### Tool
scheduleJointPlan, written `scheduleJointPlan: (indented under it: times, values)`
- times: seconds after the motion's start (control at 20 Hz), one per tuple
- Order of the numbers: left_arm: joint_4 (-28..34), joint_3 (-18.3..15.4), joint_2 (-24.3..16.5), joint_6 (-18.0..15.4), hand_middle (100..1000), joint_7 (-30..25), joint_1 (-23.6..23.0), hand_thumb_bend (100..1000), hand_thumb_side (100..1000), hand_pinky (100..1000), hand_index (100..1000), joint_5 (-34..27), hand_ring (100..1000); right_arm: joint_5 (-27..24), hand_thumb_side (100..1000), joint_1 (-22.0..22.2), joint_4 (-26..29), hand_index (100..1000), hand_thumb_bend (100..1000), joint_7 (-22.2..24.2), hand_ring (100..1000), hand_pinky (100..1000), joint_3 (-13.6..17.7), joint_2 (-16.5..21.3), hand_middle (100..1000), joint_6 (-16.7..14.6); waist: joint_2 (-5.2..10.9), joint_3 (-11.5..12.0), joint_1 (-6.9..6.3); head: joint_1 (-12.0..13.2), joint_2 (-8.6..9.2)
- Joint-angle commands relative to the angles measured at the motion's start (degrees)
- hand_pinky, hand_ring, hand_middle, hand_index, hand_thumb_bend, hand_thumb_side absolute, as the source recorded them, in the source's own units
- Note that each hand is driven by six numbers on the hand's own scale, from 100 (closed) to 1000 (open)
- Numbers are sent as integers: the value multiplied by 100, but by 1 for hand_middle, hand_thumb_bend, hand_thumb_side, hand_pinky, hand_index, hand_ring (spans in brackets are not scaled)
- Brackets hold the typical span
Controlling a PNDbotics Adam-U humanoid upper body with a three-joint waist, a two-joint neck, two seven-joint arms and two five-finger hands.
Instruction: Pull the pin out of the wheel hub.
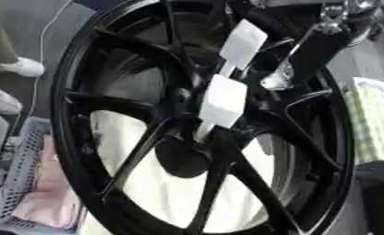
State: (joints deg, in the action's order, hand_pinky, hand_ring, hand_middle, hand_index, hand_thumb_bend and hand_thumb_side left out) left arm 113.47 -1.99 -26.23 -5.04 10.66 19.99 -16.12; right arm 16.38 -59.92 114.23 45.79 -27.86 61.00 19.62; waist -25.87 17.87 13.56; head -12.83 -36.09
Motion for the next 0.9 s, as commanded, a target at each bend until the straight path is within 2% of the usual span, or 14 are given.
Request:
scheduleJointPlan:
  times: [0.05,0.45,0.9]
  values:
    - [112,-5,-70,-12,576,-17,57,100,749,649,808,18,590,92,100,-27,36,903,396,0,941,889,140,250,908,-29,99,7,-61,21,83]
    - [112,4,-42,-5,573,-26,62,100,752,649,806,7,587,151,100,107,36,900,403,-176,939,884,239,358,905,-100,58,13,-61,30,130]
    - [112,4,-16,3,571,-31,42,100,755,650,805,9,585,334,100,254,36,885,405,-253,940,877,348,472,891,-19,15,27,-61,42,173]
